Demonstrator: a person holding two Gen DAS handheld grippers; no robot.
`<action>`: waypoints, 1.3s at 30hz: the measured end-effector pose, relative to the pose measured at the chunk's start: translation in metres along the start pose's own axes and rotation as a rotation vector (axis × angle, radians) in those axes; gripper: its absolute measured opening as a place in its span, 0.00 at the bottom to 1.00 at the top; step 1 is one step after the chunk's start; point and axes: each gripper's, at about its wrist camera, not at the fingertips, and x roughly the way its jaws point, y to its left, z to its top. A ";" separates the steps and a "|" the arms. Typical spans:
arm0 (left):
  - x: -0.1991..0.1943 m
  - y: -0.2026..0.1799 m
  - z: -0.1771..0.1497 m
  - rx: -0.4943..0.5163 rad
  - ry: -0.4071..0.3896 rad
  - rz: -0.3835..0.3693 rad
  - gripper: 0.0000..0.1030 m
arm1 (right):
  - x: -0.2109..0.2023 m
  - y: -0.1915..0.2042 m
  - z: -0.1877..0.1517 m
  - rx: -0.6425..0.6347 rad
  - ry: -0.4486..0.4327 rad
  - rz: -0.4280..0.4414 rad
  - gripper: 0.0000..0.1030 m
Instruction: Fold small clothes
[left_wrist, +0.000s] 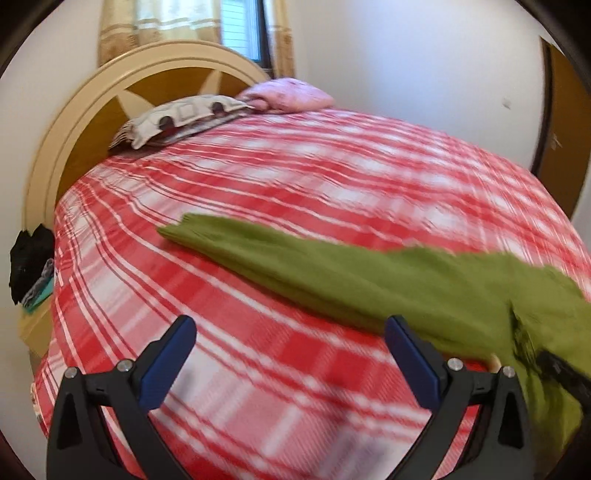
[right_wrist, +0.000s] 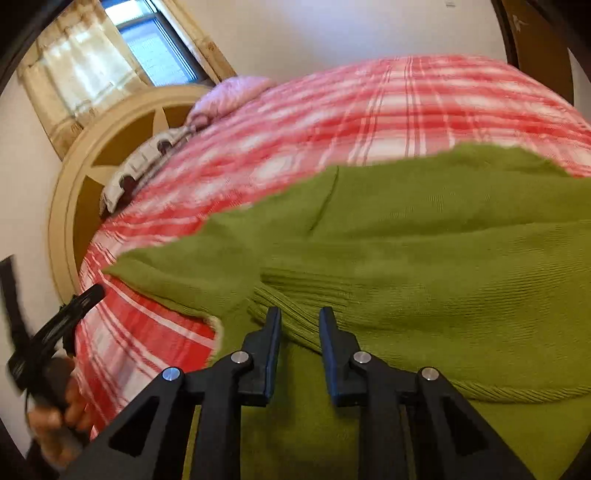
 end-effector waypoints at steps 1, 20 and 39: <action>0.008 0.009 0.010 -0.036 0.004 0.007 1.00 | -0.008 0.004 0.001 -0.003 -0.026 0.008 0.21; 0.120 0.085 0.041 -0.432 0.196 -0.022 0.32 | -0.065 0.006 -0.035 0.134 -0.074 0.109 0.75; -0.042 -0.097 0.093 -0.004 -0.156 -0.373 0.08 | -0.134 -0.068 -0.039 0.330 -0.234 0.034 0.75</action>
